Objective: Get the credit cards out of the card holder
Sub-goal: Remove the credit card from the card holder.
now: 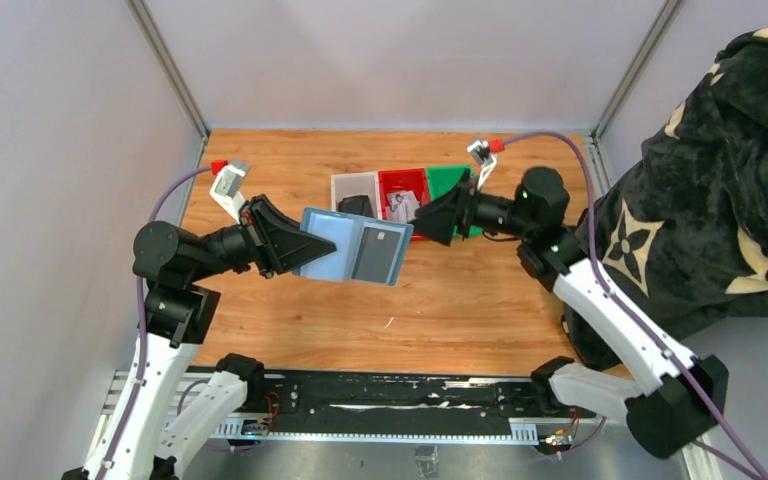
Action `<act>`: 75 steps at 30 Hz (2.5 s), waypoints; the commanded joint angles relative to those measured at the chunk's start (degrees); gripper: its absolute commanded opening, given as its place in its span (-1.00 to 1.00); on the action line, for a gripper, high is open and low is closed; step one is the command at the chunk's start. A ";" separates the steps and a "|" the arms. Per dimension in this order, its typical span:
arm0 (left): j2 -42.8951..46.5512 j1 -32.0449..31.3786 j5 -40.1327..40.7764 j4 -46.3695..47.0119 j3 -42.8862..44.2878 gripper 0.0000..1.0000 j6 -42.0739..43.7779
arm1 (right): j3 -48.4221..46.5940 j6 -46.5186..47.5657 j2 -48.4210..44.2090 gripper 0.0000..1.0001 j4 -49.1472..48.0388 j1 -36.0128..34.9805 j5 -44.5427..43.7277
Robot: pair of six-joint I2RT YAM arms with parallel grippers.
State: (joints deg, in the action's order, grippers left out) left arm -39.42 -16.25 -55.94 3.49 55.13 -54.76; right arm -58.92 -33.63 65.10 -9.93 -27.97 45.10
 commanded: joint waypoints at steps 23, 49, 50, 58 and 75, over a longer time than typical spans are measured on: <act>0.07 -0.01 -1.63 4.87 2.58 -1.00 -4.68 | 7.33 -4.51 -10.79 0.16 -19.30 -16.68 4.91; 0.14 -0.01 -3.51 4.89 3.62 -1.00 -5.36 | 8.83 -4.36 -10.34 -1.00 -26.52 -17.47 11.39; 0.13 -0.01 -3.62 4.93 3.49 -1.00 -5.23 | 8.53 -4.45 -10.34 -1.00 -26.43 -17.47 10.93; 0.16 0.01 -3.58 4.91 2.12 -1.00 -5.06 | 5.68 -2.29 -8.24 -0.76 -23.50 -19.16 7.94; 1.35 0.04 -1.42 -1.23 -0.59 0.08 2.49 | -2.47 8.93 -8.21 -1.00 -5.31 -27.14 -6.34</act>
State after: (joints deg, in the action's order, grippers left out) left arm -38.83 -16.23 -58.26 6.09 55.09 -56.64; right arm -58.04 -29.04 57.32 -22.06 -53.49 46.11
